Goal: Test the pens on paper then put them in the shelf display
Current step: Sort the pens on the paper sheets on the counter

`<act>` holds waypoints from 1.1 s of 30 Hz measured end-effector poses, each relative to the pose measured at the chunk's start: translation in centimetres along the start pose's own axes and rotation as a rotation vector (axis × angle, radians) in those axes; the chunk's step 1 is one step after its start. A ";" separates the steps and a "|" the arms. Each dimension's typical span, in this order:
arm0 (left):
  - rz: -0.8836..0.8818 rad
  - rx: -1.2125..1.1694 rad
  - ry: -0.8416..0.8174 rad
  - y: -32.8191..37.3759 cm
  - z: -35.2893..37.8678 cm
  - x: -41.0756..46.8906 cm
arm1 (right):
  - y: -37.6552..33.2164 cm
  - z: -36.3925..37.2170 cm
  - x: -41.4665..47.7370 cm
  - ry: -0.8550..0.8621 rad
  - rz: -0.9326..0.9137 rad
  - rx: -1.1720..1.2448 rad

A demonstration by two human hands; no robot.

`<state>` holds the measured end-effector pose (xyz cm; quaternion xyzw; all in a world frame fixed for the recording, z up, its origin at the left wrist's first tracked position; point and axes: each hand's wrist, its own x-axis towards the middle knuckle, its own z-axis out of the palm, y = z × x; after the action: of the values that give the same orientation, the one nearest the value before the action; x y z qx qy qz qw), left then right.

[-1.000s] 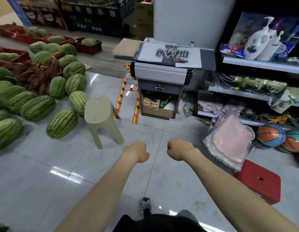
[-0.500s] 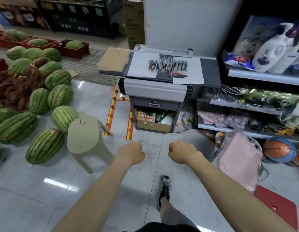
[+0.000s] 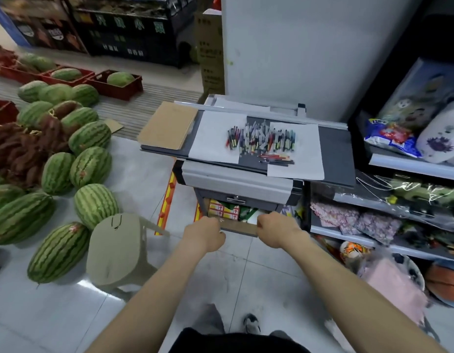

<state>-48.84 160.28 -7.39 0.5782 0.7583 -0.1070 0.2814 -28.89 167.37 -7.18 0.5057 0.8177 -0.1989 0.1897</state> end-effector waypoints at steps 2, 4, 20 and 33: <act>0.012 0.002 0.004 -0.3 -1.5 2.1 | 0.1 -1.3 2.3 0.008 -0.008 -0.022; 0.028 0.008 0.002 -0.7 -2.9 4.3 | -0.1 -2.5 4.7 0.005 -0.001 -0.033; 0.197 0.052 0.045 -4.9 -15.6 19.0 | -4.0 -11.5 19.5 0.182 0.067 0.027; 0.182 0.082 0.016 -1.1 -18.7 27.9 | 1.4 -14.6 26.1 0.163 0.066 0.074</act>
<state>-60.34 191.85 -7.63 0.6566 0.6998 -0.1073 0.2601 -40.10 195.12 -8.29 0.5536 0.8054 -0.1806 0.1104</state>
